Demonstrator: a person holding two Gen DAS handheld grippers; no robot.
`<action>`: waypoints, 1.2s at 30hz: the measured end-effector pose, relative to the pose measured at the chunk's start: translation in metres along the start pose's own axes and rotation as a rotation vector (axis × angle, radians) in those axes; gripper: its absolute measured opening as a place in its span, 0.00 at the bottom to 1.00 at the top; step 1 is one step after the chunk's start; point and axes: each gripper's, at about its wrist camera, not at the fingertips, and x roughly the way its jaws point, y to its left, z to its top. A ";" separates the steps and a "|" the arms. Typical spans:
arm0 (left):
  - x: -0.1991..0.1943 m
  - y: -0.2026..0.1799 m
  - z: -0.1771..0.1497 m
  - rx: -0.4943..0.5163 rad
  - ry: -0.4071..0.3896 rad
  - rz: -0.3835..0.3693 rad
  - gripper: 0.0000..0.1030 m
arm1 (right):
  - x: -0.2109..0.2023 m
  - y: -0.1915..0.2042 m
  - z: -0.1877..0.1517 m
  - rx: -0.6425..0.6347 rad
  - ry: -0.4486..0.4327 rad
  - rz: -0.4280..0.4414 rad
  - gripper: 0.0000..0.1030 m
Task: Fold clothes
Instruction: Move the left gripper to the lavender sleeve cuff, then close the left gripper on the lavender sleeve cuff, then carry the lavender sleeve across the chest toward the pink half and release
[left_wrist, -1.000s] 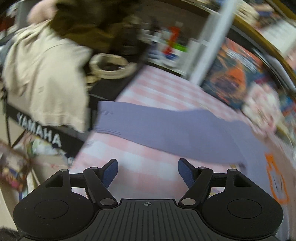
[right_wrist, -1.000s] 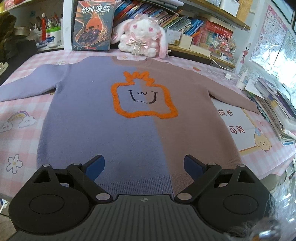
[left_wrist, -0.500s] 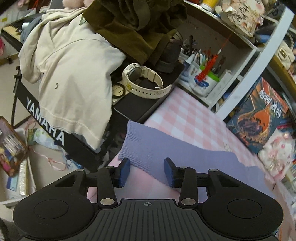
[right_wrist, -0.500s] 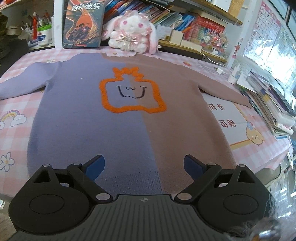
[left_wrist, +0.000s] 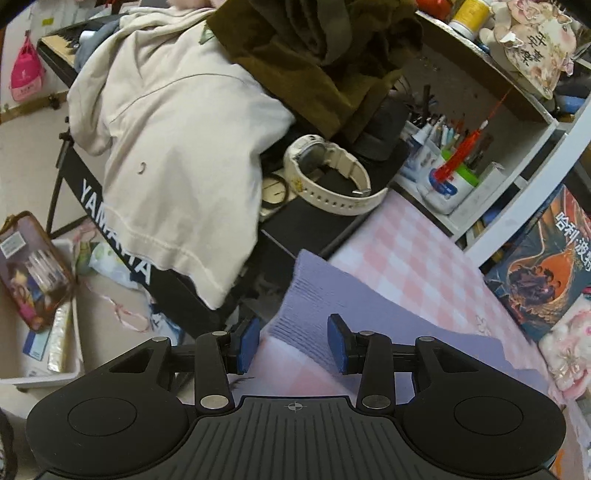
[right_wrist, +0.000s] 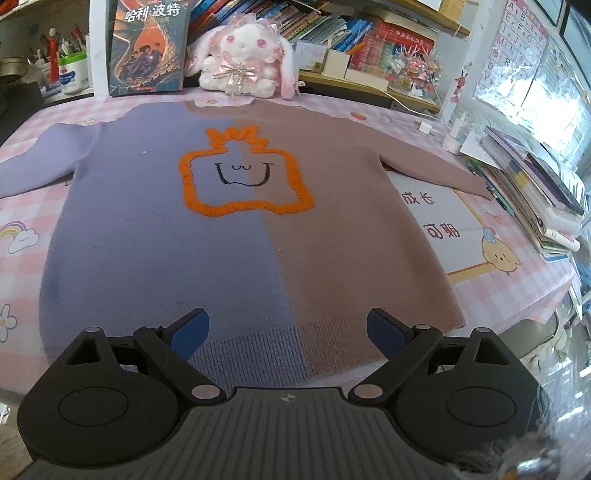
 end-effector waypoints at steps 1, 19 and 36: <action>-0.002 -0.002 -0.001 0.004 -0.013 -0.005 0.33 | 0.000 0.000 0.000 -0.002 -0.001 0.001 0.90; 0.019 -0.004 0.000 -0.136 0.025 -0.109 0.08 | -0.001 -0.005 0.003 0.002 -0.011 -0.013 0.90; -0.031 -0.054 0.013 -0.106 -0.093 -0.244 0.06 | 0.015 -0.029 0.012 0.004 -0.040 0.036 0.90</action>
